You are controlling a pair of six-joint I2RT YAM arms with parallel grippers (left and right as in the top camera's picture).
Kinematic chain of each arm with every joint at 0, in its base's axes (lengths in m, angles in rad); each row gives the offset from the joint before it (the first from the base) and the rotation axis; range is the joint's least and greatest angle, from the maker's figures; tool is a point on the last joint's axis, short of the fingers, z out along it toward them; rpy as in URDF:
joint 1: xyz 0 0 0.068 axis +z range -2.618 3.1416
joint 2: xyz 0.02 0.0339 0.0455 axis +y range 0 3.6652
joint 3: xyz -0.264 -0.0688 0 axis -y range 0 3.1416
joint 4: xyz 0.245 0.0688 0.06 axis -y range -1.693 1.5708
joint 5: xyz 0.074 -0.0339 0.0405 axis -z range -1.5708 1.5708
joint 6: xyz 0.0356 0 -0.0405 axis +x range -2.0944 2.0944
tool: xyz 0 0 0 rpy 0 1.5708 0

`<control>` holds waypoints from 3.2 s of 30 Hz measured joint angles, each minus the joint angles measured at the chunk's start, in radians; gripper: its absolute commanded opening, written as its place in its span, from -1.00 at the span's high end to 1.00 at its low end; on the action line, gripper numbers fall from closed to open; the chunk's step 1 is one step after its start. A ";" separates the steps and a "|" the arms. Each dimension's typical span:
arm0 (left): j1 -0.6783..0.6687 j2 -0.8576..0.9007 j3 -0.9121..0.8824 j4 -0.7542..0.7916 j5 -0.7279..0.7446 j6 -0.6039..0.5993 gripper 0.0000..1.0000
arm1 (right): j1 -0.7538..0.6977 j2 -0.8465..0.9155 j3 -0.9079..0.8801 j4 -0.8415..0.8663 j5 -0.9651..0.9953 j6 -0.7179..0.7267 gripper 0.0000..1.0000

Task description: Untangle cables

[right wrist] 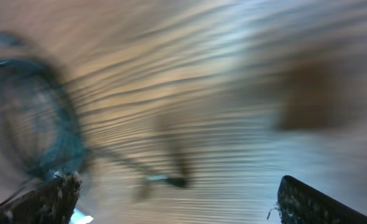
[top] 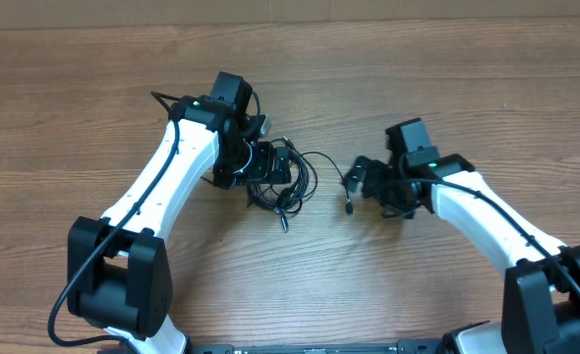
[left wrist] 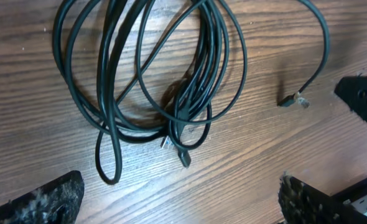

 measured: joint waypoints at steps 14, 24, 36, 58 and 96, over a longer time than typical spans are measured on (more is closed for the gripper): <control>0.000 0.000 -0.014 -0.009 -0.021 0.000 -1.00 | -0.156 0.000 -0.001 -0.121 0.230 -0.002 -1.00; -0.008 0.000 -0.034 0.025 -0.025 0.000 -0.99 | -0.156 0.000 -0.001 -0.077 0.240 -0.002 -1.00; -0.008 0.000 -0.040 0.087 -0.025 0.000 -1.00 | -0.156 0.000 -0.001 -0.076 0.242 -0.002 -1.00; -0.008 0.000 -0.042 0.134 -0.070 0.000 -1.00 | -0.156 0.000 -0.001 -0.076 0.242 -0.002 -1.00; -0.006 -0.210 0.521 0.196 -0.125 0.031 0.91 | -0.156 0.000 -0.001 -0.075 0.242 -0.002 -1.00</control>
